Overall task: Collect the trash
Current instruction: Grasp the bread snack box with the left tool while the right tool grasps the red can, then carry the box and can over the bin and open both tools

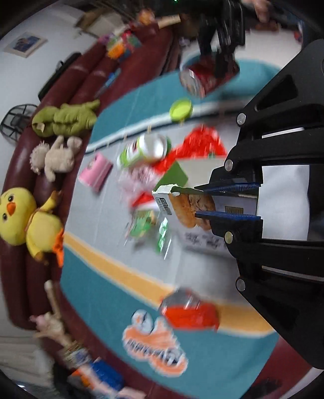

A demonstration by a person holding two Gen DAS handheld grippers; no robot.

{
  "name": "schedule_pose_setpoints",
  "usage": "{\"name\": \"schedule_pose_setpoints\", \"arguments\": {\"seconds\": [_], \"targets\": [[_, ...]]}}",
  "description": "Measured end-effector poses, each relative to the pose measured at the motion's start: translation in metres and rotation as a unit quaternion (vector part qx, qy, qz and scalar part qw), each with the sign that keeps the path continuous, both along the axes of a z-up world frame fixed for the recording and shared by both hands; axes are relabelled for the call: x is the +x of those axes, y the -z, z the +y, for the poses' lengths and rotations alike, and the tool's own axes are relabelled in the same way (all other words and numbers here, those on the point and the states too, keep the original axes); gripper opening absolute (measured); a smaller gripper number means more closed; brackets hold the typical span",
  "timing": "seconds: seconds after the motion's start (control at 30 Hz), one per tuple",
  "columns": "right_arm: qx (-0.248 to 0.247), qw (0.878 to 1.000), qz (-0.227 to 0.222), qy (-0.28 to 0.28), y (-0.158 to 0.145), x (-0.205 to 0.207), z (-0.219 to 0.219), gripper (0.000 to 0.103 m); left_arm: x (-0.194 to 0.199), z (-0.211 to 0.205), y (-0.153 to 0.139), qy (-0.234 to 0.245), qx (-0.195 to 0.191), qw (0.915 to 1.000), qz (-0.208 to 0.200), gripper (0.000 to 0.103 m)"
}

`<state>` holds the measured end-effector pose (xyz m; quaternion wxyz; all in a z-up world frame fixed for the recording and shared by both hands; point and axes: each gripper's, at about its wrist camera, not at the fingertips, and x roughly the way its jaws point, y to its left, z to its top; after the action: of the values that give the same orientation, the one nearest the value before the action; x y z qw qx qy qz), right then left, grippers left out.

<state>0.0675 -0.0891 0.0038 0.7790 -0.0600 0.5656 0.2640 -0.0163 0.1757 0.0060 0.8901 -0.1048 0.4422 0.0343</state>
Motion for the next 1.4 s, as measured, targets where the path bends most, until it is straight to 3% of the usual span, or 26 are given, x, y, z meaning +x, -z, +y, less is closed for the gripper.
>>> {"name": "schedule_pose_setpoints", "arguments": {"seconds": [0.1,0.17,0.2,0.23,0.33,0.53,0.7,0.87,1.17,1.4], "targets": [[-0.005,1.000,-0.005,0.003,-0.005,0.000,0.002,0.069,0.007,0.003,0.015,0.001,0.051,0.9978,0.042,0.021],[-0.006,1.000,-0.005,0.007,-0.006,0.001,0.004,0.069,0.010,0.008,0.026,-0.005,0.063,0.9961,0.061,0.021],[-0.006,1.000,-0.005,0.008,-0.006,0.001,0.004,0.069,0.012,0.014,0.031,-0.011,0.061,0.9958,0.068,0.020],[-0.006,1.000,-0.005,0.010,-0.006,0.002,0.004,0.068,0.010,0.019,0.032,-0.014,0.054,0.9961,0.068,0.011],[-0.001,1.000,-0.008,0.024,-0.008,0.003,0.001,0.068,0.005,0.020,0.025,-0.002,0.032,0.9981,0.054,0.004],[0.029,0.998,-0.011,0.061,-0.016,0.012,-0.026,0.068,0.009,-0.008,-0.007,0.033,0.008,0.9993,0.014,0.001],[0.056,0.991,-0.024,0.121,-0.026,0.021,-0.082,0.068,0.035,-0.065,-0.031,0.101,-0.001,0.9947,-0.018,0.001],[0.067,0.976,-0.037,0.206,-0.030,0.022,-0.164,0.068,0.072,-0.155,-0.033,0.189,-0.012,0.9815,-0.026,0.001],[0.073,0.930,-0.050,0.356,-0.018,0.013,-0.327,0.068,0.126,-0.327,-0.008,0.320,-0.024,0.9470,0.012,0.001],[0.083,0.906,-0.026,0.414,0.016,0.021,-0.405,0.068,0.159,-0.424,0.028,0.372,-0.004,0.9266,0.056,0.001]]}}
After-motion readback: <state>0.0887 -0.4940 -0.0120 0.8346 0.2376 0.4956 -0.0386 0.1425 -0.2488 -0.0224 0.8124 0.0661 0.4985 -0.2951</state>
